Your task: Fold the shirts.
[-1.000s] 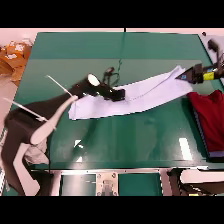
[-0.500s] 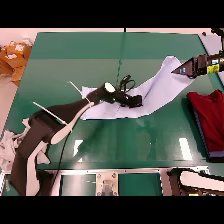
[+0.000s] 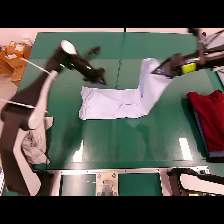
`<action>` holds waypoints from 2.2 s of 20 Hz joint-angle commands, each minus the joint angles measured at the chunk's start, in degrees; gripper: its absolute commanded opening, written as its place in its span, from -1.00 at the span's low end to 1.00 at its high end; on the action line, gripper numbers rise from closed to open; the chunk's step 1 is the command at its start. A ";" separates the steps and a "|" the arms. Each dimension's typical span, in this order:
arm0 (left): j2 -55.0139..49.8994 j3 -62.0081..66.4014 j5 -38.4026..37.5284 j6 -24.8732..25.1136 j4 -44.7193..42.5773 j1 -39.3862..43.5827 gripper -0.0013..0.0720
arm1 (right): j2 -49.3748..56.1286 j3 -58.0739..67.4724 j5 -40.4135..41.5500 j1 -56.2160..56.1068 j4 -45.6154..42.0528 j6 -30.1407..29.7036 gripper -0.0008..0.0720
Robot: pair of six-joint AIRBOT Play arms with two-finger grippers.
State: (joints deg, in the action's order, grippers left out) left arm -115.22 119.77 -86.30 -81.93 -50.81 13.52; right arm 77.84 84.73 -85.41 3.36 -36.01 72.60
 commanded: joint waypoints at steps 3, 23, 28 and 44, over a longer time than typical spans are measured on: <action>8.74 2.54 -2.67 -2.03 -13.84 -12.26 -0.90 | 4.37 -7.39 33.62 -26.23 0.02 5.99 -0.95; 11.45 -0.07 -4.17 1.40 -13.70 -19.43 -0.90 | 13.27 -13.09 18.38 -1.16 -6.27 -0.02 0.54; 11.45 -0.07 -3.61 1.40 -13.68 -19.43 -0.90 | 16.76 -23.91 22.84 -0.72 -4.59 -4.83 0.54; 11.45 -0.09 -3.96 1.38 -16.09 -19.43 -0.90 | 10.08 1.97 25.27 -1.81 19.82 -3.96 -0.95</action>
State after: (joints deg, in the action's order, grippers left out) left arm -103.81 119.70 -89.97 -80.55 -66.70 -5.98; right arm 92.66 80.07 -59.57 -4.21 -15.90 63.09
